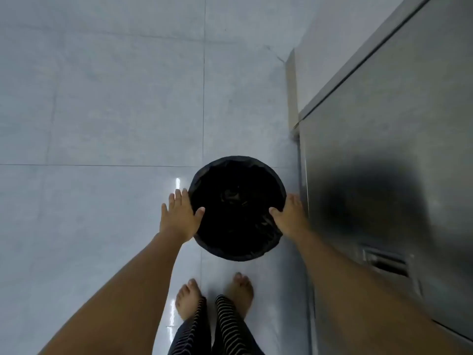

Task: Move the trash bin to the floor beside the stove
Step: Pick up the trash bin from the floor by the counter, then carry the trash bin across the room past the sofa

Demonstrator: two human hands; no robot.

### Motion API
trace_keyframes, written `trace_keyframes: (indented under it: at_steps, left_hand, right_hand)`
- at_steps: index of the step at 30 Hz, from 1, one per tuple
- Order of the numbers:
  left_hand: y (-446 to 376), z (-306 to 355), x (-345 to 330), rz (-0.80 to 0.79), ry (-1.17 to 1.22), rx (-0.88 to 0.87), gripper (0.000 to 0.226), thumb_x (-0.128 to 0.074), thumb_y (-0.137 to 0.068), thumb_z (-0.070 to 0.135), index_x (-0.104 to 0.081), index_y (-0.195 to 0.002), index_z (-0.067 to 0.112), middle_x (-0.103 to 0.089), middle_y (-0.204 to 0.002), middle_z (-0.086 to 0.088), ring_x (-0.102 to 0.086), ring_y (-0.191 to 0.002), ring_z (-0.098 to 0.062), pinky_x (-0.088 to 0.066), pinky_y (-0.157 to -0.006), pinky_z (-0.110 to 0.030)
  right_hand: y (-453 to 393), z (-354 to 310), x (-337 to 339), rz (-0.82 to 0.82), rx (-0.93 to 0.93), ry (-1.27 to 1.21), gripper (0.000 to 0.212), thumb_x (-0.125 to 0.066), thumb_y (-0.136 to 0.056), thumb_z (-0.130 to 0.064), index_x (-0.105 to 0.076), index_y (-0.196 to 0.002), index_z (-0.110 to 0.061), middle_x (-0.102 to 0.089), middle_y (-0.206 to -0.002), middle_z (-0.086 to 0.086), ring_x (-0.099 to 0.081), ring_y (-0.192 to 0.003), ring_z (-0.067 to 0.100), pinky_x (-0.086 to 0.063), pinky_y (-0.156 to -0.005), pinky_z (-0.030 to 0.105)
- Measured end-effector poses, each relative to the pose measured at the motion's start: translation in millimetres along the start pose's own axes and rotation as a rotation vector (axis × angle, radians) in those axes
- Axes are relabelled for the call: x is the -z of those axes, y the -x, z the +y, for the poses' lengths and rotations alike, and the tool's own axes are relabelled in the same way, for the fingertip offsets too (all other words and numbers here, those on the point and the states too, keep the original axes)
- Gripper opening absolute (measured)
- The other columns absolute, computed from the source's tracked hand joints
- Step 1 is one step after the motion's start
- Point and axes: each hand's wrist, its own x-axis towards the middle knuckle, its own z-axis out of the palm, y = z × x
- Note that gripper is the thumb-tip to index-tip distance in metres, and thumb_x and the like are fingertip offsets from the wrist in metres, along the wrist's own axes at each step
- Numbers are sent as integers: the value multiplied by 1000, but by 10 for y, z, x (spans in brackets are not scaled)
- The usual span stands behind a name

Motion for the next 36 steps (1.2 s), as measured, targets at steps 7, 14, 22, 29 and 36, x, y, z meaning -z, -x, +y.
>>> trace_keyframes:
  at_steps: [7,14,22,29,36]
  left_hand:
    - [-406,-40,-479,63,361,69,90,-54,-92,52,-15,-158,4,-19,-165,-17,-15,-154,-33,-12,-124,-53]
    - [-187,281,-247,200,580,69,99,-62,-82,62,-23,-154,7,-28,-159,-13,-26,-149,-35,-18,-123,-53]
    - [758,621,993,272,650,47,87,-65,-76,63,-39,-141,11,-44,-138,-9,-48,-130,-34,-39,-111,-54]
    - [1845,973,2167,348,826,77,87,-70,-79,55,-38,-144,7,-45,-139,-11,-55,-123,-33,-48,-104,-47]
    - [2432,1063,3017,419,890,63,93,-67,-72,64,-43,-142,7,-51,-137,-13,-58,-121,-36,-49,-102,-50]
  right_hand:
    - [-261,33,-360,137,-75,-324,79,-61,-91,-42,-24,-154,-13,-43,-152,12,-45,-137,33,-40,-112,51]
    - [-38,-41,-135,192,-98,-436,68,-60,-86,-54,-42,-141,-19,-60,-130,6,-60,-117,29,-51,-99,46]
    - [952,-516,963,175,-56,-402,64,-58,-90,-54,-45,-139,-15,-61,-131,7,-60,-118,34,-50,-95,43]
    - [1958,-1167,2239,174,65,-321,62,-54,-90,-57,-46,-135,-14,-63,-126,10,-62,-113,34,-52,-94,44]
    - [2604,-1722,3080,200,176,-252,77,-52,-85,-66,-42,-142,-15,-60,-134,10,-60,-118,34,-50,-99,48]
